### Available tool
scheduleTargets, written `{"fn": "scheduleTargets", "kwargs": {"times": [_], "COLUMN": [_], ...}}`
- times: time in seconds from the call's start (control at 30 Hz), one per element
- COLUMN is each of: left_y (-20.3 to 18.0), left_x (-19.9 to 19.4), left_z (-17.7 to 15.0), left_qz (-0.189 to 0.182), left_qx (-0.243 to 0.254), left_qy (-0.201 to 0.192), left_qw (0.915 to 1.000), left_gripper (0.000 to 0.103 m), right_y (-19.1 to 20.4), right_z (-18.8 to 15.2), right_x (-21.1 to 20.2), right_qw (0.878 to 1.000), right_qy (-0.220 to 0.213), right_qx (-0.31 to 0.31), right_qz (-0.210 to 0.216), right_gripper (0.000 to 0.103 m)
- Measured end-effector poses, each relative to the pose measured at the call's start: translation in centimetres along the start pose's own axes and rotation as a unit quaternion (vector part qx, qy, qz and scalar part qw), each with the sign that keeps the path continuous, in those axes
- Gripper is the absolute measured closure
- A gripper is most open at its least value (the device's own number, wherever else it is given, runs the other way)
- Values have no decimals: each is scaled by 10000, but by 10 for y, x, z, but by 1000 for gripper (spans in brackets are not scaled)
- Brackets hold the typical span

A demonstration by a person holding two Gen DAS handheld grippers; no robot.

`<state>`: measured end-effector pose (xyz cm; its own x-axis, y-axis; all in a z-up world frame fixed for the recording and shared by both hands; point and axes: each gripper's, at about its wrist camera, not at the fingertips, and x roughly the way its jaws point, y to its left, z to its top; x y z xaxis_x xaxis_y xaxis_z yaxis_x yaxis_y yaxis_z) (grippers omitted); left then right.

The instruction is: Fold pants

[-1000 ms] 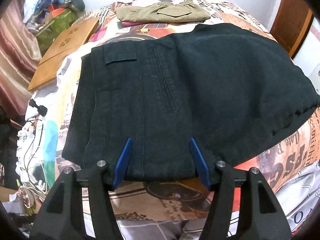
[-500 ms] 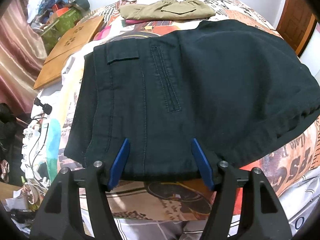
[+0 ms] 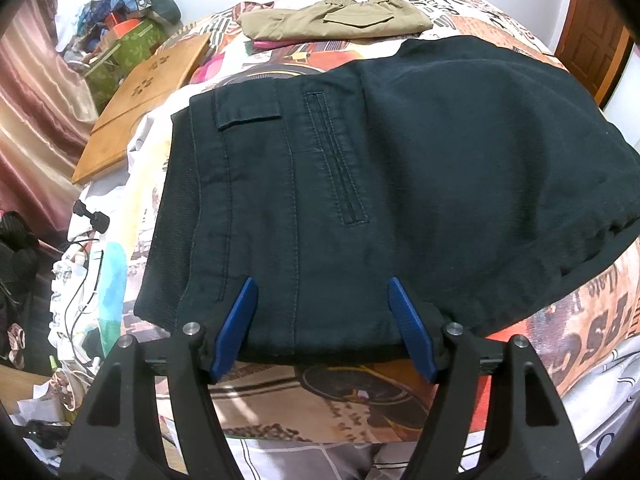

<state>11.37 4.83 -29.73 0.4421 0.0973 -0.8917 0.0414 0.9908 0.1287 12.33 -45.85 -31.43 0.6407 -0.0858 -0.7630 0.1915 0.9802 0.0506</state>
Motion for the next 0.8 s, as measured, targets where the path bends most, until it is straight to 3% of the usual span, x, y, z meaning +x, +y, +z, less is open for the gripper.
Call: {"fn": "scheduleTargets", "kwargs": {"times": [0.13, 0.33, 0.43, 0.63, 0.7, 0.8], "left_y": [3, 13, 23, 66, 81, 97], "left_x": [1, 1, -4, -27, -32, -32], "left_z": [-1, -3, -5, 2, 9, 21], "left_qz": [36, 10, 178, 105, 41, -12], "left_qx": [73, 120, 71, -597, -863, -1071], "left_qy": [-52, -134, -184, -408, -494, -548], "left_qw": [10000, 9998, 9996, 9973, 9950, 9927], "left_gripper": [26, 27, 29, 30, 30, 30], "right_y": [0, 5, 3, -4, -6, -1], "right_z": [5, 8, 8, 20, 26, 36], "right_x": [9, 15, 8, -27, -41, -59], "right_qw": [9999, 9995, 9992, 9979, 9983, 9984], "right_qy": [44, 113, 167, -33, -198, -420], "right_qx": [-100, -194, -226, -308, -192, -123], "right_qz": [-111, -236, -275, -563, -520, -369], "right_gripper": [93, 93, 90, 71, 55, 53]}}
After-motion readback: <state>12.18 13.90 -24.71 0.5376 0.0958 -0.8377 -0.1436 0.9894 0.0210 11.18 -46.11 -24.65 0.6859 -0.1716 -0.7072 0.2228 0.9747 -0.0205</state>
